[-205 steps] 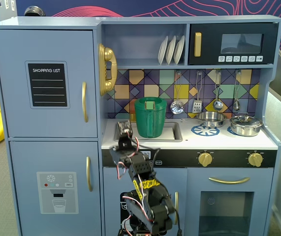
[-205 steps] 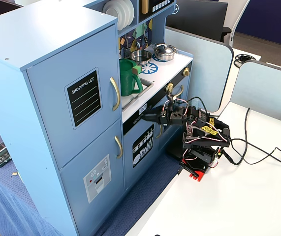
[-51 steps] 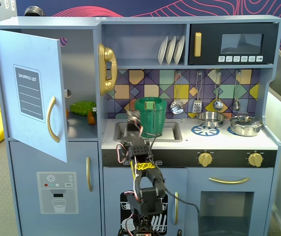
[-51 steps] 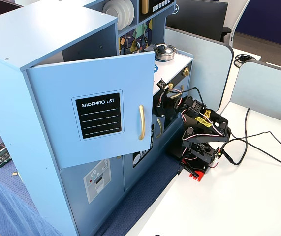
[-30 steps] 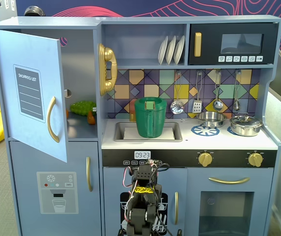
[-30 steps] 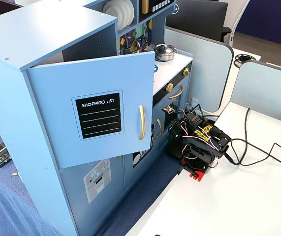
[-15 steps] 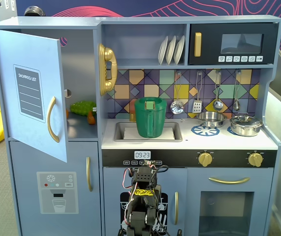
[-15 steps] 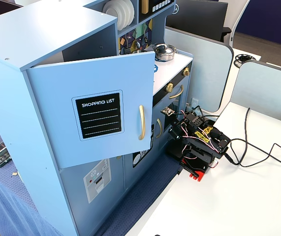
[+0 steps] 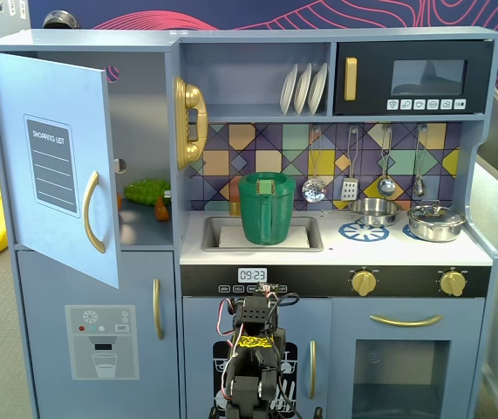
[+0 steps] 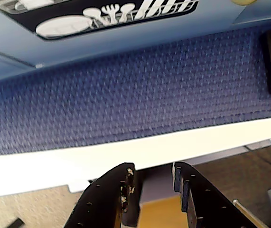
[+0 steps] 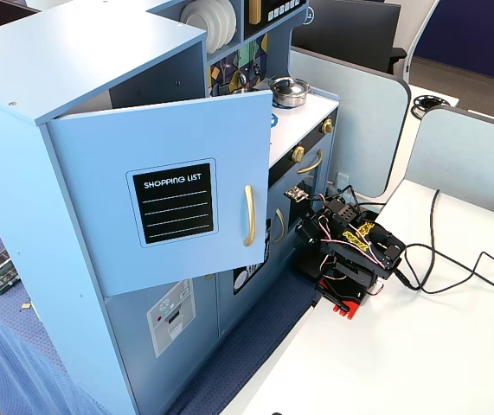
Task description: Open the left cabinet door
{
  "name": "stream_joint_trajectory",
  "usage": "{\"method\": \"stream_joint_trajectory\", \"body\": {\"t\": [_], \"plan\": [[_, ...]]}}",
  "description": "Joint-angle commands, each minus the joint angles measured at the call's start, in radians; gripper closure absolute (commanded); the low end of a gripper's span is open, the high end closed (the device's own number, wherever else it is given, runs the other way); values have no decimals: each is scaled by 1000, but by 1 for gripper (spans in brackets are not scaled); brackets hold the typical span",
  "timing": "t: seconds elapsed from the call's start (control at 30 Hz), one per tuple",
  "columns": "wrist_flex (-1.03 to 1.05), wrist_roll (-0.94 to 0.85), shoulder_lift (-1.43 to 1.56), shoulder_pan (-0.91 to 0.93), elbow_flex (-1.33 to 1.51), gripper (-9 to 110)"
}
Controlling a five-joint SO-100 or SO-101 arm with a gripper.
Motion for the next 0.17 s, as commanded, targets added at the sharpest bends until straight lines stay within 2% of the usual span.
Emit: {"method": "stream_joint_trajectory", "body": {"t": [0.0, 0.13], "plan": [[176, 43, -6, -11, 5, 101], [176, 43, -6, -11, 5, 100]]}}
